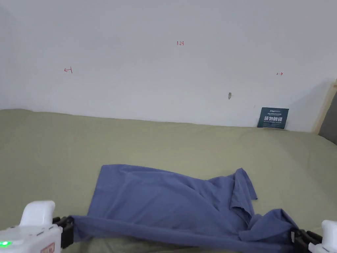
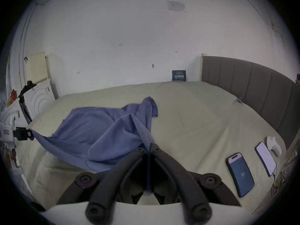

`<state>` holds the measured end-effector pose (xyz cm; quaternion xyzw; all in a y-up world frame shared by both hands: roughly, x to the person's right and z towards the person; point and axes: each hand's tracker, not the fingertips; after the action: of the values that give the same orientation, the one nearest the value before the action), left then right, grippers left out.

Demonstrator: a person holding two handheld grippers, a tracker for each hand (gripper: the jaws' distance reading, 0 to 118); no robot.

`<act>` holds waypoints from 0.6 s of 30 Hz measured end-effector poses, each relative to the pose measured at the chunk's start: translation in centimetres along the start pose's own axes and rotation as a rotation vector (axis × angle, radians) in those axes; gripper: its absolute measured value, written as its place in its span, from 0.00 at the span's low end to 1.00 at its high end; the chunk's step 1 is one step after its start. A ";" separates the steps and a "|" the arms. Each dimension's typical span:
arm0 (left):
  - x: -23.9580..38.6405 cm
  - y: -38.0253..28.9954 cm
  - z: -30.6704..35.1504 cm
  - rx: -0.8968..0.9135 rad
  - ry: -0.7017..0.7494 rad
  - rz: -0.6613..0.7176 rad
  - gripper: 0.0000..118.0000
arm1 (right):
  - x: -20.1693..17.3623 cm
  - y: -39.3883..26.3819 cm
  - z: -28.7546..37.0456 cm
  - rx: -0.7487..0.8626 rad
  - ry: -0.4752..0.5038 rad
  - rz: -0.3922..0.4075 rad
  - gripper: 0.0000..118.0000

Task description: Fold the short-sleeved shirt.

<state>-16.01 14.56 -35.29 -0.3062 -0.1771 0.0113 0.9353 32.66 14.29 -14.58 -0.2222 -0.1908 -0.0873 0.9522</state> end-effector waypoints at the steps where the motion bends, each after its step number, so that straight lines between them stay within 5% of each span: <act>1: 0.2 0.8 -0.3 0.009 0.003 -0.005 0.04 | -0.2 0.6 -0.6 0.002 -0.004 0.001 0.02; 18: 0.9 6.4 -15.1 -0.347 0.125 -0.101 0.04 | -1.0 4.5 -19.1 -0.287 -0.021 0.114 0.02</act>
<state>-9.45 11.27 -50.01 -0.4535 -0.1330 -0.0856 0.8771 39.10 9.70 -32.53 -0.3675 -0.1735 -0.0569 0.9119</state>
